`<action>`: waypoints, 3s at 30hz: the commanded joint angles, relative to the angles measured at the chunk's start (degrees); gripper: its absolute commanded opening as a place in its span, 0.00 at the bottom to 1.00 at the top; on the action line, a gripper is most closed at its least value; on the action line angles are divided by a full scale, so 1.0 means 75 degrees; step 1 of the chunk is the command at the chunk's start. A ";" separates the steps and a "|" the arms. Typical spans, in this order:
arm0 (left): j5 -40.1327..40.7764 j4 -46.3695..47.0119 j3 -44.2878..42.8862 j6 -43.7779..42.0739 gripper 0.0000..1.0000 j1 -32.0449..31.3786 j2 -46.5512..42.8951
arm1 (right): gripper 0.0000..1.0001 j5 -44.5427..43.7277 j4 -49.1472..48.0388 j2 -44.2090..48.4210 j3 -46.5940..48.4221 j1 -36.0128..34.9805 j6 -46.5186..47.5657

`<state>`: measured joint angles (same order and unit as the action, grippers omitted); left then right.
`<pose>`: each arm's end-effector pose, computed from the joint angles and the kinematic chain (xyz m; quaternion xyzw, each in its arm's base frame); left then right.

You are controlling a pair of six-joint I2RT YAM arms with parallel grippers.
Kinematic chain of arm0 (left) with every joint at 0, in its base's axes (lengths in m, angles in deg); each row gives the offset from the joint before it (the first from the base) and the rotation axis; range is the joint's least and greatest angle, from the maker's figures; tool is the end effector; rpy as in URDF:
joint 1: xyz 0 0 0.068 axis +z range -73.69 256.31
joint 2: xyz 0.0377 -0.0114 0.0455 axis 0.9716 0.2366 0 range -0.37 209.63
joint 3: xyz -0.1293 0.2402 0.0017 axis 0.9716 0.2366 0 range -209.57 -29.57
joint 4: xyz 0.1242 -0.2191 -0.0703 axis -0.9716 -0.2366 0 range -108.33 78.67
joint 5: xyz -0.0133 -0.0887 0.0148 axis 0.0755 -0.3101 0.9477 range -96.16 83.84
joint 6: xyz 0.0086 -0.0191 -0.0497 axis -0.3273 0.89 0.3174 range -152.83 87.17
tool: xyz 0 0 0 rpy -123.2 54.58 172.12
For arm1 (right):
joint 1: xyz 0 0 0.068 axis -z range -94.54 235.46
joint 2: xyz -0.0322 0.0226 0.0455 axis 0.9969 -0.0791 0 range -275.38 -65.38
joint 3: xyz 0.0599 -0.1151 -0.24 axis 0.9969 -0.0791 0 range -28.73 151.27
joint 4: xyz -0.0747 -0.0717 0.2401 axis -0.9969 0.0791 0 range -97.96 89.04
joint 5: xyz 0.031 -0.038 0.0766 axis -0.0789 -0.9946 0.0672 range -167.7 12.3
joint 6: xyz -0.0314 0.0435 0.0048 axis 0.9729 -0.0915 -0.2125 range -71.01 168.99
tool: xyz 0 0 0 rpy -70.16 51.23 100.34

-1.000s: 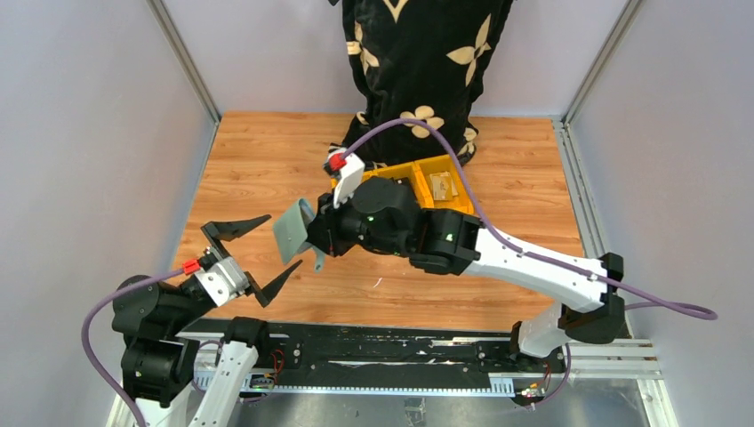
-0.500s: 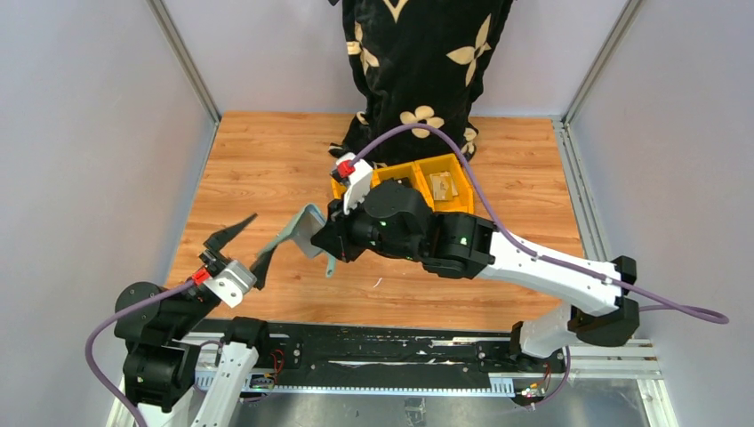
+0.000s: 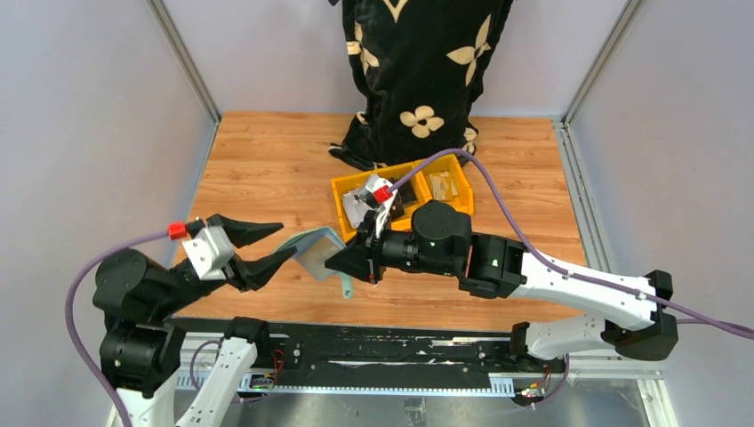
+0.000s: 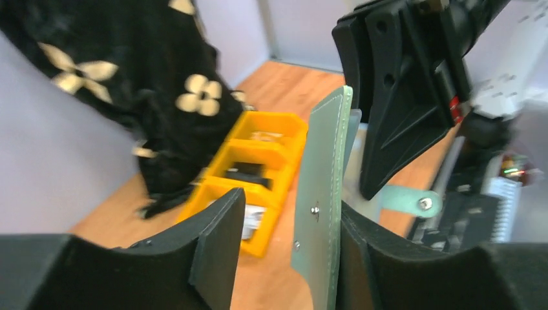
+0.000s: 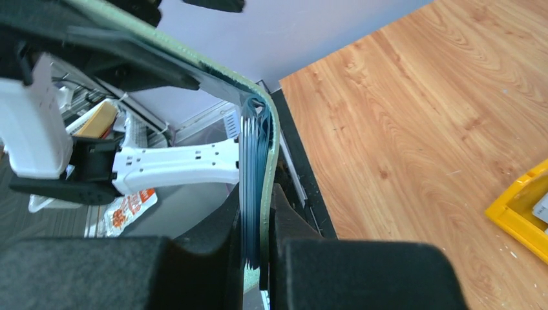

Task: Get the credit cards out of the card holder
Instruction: Open the card holder, then remove the credit card from the card holder.

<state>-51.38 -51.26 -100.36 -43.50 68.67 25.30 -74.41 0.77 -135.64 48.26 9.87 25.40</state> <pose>0.0076 -0.0264 0.4528 0.3793 0.5695 -0.2411 0.6882 0.0669 0.2684 0.4465 -0.3332 0.6375 0.5421 0.4344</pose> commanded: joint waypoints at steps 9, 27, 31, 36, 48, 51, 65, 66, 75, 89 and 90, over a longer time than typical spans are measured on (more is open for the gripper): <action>-0.1262 0.0009 -0.0389 0.2274 0.06 -0.0024 0.0642 | 0.00 0.1731 -0.2550 0.1163 -0.1573 0.0318 0.0098; -0.2936 0.0451 -0.0115 0.4757 0.00 -0.0024 0.1217 | 0.34 0.4896 -0.2738 0.0549 -0.1108 0.2134 -0.1219; -0.3043 0.0635 -0.0078 0.5246 0.00 -0.0024 0.1250 | 0.34 0.4977 -0.2390 0.0456 -0.0934 0.2132 -0.1013; -0.3280 0.0770 0.0157 0.5692 0.00 -0.0024 0.1344 | 0.33 0.5089 -0.2353 0.0136 -0.0567 0.2134 -0.1060; -0.4016 0.0629 0.0498 0.5903 0.00 -0.0024 0.1426 | 0.04 0.5525 -0.2527 -0.0739 0.0237 0.2134 -0.1704; -0.3917 0.0556 0.0531 0.5774 0.29 -0.0024 0.1412 | 0.00 0.5202 -0.2550 -0.0754 0.0189 0.2140 -0.2054; -0.3061 0.0825 0.1039 0.6009 0.45 -0.0016 0.0808 | 0.00 0.3239 -0.5504 0.0981 -0.2375 0.2134 -0.3204; -0.2954 0.0983 0.1119 0.6139 0.36 -0.0022 0.0764 | 0.00 0.3247 -0.5622 0.0997 -0.2449 0.2118 -0.3299; -0.2621 0.2343 0.1357 0.7176 0.18 -0.0023 0.0662 | 0.00 0.3263 -0.5711 0.1123 -0.2874 0.1709 -0.3089; -0.2559 0.2357 0.1501 0.6971 0.00 -0.0021 0.0641 | 0.22 0.3482 -0.5589 0.1067 -0.2844 0.1700 -0.3109; -0.2526 0.2365 0.1469 0.6992 0.00 -0.0024 0.0668 | 0.34 0.3596 -0.5583 0.1065 -0.2859 0.1700 -0.3111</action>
<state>-71.31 -34.54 -89.56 9.15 68.63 30.56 -49.65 -39.32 -128.21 25.90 23.34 2.14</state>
